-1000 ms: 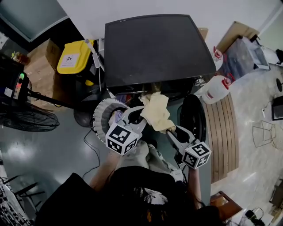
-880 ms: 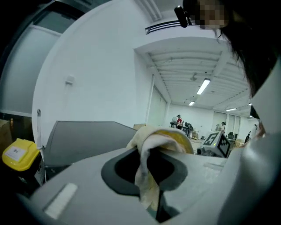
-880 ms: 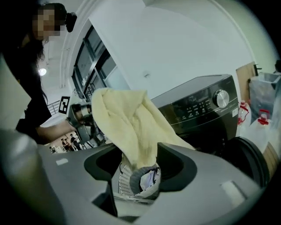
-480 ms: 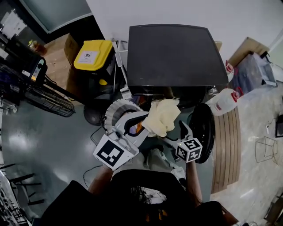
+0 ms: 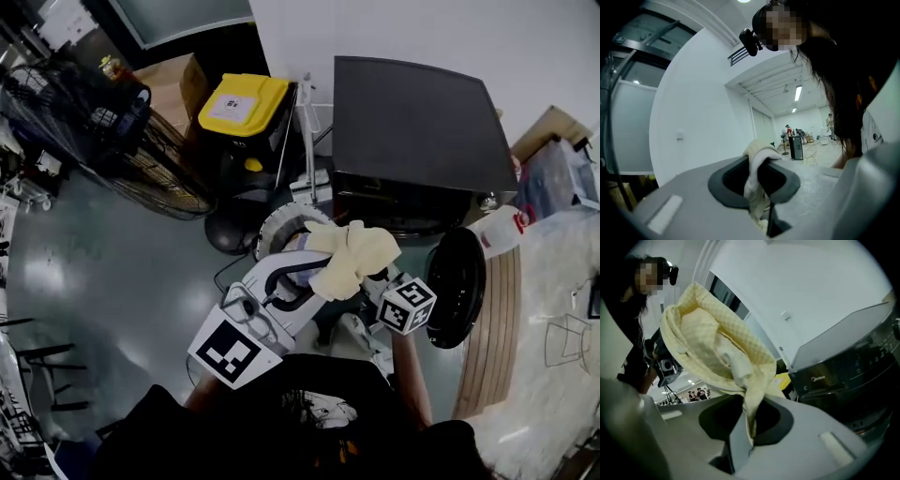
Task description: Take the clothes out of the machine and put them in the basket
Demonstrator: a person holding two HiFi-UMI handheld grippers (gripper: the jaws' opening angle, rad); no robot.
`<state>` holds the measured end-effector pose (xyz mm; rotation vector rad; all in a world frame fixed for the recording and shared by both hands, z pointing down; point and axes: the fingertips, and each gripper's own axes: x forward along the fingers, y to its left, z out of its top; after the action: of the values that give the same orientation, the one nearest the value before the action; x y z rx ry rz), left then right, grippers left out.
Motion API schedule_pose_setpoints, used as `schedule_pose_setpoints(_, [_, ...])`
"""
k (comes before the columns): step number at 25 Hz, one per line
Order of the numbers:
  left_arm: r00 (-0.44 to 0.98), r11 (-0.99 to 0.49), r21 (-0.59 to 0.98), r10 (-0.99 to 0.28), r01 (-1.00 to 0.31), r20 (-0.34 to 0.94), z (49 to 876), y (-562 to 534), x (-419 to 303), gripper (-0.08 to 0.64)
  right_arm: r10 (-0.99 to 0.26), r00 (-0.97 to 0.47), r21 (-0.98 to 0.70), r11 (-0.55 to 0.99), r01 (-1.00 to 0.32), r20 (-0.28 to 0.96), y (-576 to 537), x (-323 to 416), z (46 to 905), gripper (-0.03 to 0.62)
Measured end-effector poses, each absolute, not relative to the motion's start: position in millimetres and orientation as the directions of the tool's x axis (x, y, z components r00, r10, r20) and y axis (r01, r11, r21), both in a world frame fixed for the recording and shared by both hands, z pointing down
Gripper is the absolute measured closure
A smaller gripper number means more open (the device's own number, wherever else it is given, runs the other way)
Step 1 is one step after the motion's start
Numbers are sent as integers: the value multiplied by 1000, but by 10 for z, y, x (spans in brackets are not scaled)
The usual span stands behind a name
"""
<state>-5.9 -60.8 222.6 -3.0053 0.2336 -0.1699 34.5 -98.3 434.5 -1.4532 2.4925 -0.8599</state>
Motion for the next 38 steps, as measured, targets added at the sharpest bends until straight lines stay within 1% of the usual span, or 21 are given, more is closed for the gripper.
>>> schedule_pose_setpoints(1, [980, -979, -122, -176, -165, 89, 2194, -633, -179, 509, -835, -528, -530, 381, -757, 155, -1011, 230, 4255, 554])
schedule_pose_setpoints(2, [978, -977, -104, -196, -188, 68, 2153, -669, -307, 509, -834, -531, -524, 388, -758, 151, -1037, 117, 4171, 560])
schedule_pose_setpoints(4, [970, -968, -65, -244, -242, 18, 2068, -769, -578, 509, -826, -544, -505, 410, -760, 148, -1079, -97, 4015, 561])
schedule_pose_setpoints(6, [955, -953, -64, -296, -296, -8, 2039, -883, -840, 509, -820, -554, -487, 430, -760, 140, -1107, -265, 3880, 563])
schedule_pose_setpoints(9, [920, -916, -115, -390, -384, 33, 2141, -1042, -1195, 509, -825, -555, -473, 450, -758, 104, -1153, -434, 3663, 563])
schedule_pose_setpoints(11, [894, -892, -146, -442, -429, 74, 2223, -1108, -1405, 509, -832, -553, -478, 466, -745, 51, -1201, -525, 3467, 563])
schedule_pose_setpoints(19, [853, -853, -140, -516, -504, 75, 2280, -1263, -1960, 509, -807, -569, -495, 565, -661, -161, -1465, -874, 2690, 565])
schedule_pose_setpoints(22, [847, -843, -144, -529, -518, 50, 2236, -1358, -2053, 509, -795, -572, -472, 590, -655, -200, -1591, -938, 2499, 565])
schedule_pose_setpoints(25, [849, -840, -175, -526, -513, 38, 2215, -1440, -2103, 509, -797, -575, -430, 591, -683, -183, -1685, -1000, 2457, 565])
schedule_pose_setpoints(29, [856, -852, -186, -510, -489, 85, 2438, -1563, -2116, 509, -820, -561, -433, 550, -714, -117, -1759, -1025, 2683, 565])
schedule_pose_setpoints(34, [851, -869, -132, -494, -477, 180, 2978, -1651, -2100, 509, -836, -547, -433, 480, -763, 36, -1778, -1023, 3239, 565])
schedule_pose_setpoints(38, [834, -879, -94, -474, -468, 283, 3464, -1672, -2054, 509, -816, -552, -444, 436, -783, 172, -1794, -996, 3760, 565])
